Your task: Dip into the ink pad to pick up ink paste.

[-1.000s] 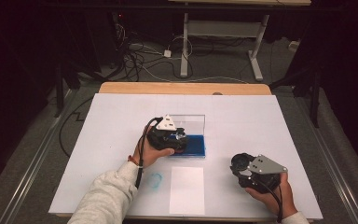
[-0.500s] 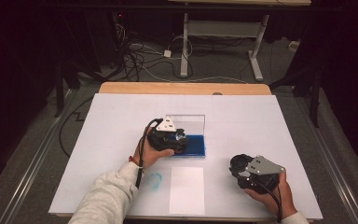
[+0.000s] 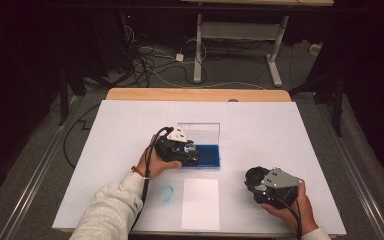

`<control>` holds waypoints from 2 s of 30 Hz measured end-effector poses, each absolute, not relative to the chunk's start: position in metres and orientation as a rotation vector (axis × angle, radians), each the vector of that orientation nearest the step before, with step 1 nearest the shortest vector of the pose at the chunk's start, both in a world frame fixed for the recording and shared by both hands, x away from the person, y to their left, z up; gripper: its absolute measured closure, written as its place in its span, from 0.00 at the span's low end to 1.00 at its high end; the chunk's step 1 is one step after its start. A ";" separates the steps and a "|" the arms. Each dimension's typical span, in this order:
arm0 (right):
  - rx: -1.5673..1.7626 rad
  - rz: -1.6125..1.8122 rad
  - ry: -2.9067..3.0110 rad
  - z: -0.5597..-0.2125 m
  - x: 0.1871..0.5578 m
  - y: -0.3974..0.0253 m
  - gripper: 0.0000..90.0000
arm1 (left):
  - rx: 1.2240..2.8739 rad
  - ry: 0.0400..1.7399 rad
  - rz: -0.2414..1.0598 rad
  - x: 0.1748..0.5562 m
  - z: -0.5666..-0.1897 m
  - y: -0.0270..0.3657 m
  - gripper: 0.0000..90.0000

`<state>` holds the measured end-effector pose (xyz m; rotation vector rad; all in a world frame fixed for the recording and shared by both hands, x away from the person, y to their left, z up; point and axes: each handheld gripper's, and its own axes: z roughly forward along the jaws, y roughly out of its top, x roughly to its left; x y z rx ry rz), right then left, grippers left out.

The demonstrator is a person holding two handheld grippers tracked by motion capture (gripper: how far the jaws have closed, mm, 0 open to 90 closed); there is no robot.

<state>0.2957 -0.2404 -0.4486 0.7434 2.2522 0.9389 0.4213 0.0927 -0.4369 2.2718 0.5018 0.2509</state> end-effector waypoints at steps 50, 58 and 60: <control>0.746 0.940 2.254 -0.450 0.295 -0.241 0.43 | 2.393 0.571 0.347 0.414 -0.428 0.077 0.61; 0.758 0.950 2.236 -0.449 0.294 -0.242 0.43 | 2.400 0.567 0.349 0.414 -0.428 0.076 0.61; 0.758 0.949 2.237 -0.449 0.294 -0.242 0.43 | 2.431 0.558 0.351 0.416 -0.424 0.073 0.61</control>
